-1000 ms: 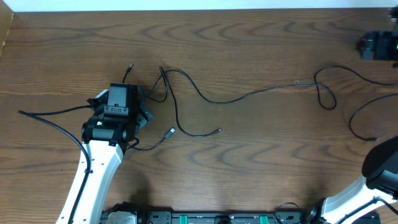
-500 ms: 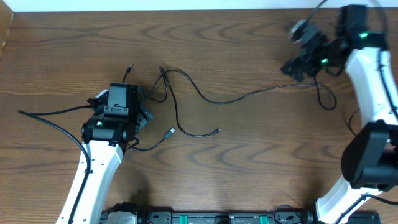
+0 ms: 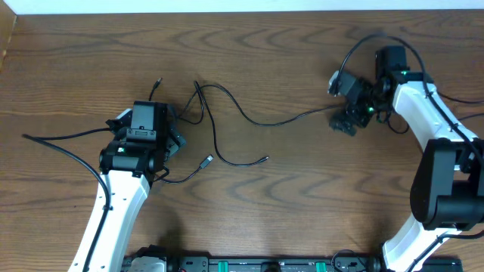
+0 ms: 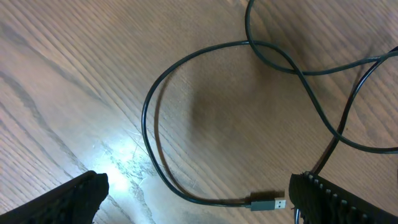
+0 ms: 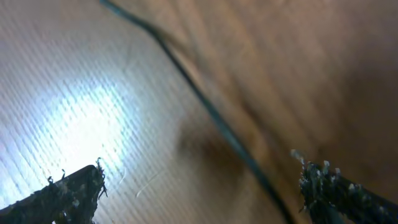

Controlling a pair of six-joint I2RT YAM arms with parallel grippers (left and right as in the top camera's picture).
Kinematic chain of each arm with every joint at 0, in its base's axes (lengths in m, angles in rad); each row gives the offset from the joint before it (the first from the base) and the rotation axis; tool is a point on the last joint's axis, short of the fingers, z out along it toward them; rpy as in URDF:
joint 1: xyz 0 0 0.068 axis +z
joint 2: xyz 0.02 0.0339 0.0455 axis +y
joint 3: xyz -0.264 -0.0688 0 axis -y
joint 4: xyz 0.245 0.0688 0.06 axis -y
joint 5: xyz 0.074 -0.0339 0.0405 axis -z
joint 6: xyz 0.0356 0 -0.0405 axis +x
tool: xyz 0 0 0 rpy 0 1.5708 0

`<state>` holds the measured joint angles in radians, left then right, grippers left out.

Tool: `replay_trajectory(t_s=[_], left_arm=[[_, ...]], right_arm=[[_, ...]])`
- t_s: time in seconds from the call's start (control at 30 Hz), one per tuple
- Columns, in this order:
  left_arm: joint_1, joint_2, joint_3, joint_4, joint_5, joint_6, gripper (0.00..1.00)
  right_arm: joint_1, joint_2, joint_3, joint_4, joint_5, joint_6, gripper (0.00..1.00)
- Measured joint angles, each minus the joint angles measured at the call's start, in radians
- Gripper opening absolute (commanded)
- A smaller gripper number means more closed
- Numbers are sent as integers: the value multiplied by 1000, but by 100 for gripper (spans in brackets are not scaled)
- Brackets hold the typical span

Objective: Untangle cables

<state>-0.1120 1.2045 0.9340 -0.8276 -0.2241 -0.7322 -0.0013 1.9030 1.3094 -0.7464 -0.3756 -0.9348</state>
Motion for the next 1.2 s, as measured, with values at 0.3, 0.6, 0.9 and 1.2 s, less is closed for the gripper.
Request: replay_trajectory(t_s=[0.3, 0.6, 0.9, 1.2], left_arm=[[0, 0, 0, 0, 0, 0, 98], [0, 0, 0, 0, 0, 0, 98], [0, 0, 0, 0, 0, 0, 98], [0, 0, 0, 0, 0, 0, 98]], right_arm=[[0, 0, -68, 150, 24, 0, 1], [-2, -2, -50, 291, 75, 213, 1], [-22, -185, 11, 547, 232, 595, 1], [-175, -360, 27, 580, 387, 919, 1]])
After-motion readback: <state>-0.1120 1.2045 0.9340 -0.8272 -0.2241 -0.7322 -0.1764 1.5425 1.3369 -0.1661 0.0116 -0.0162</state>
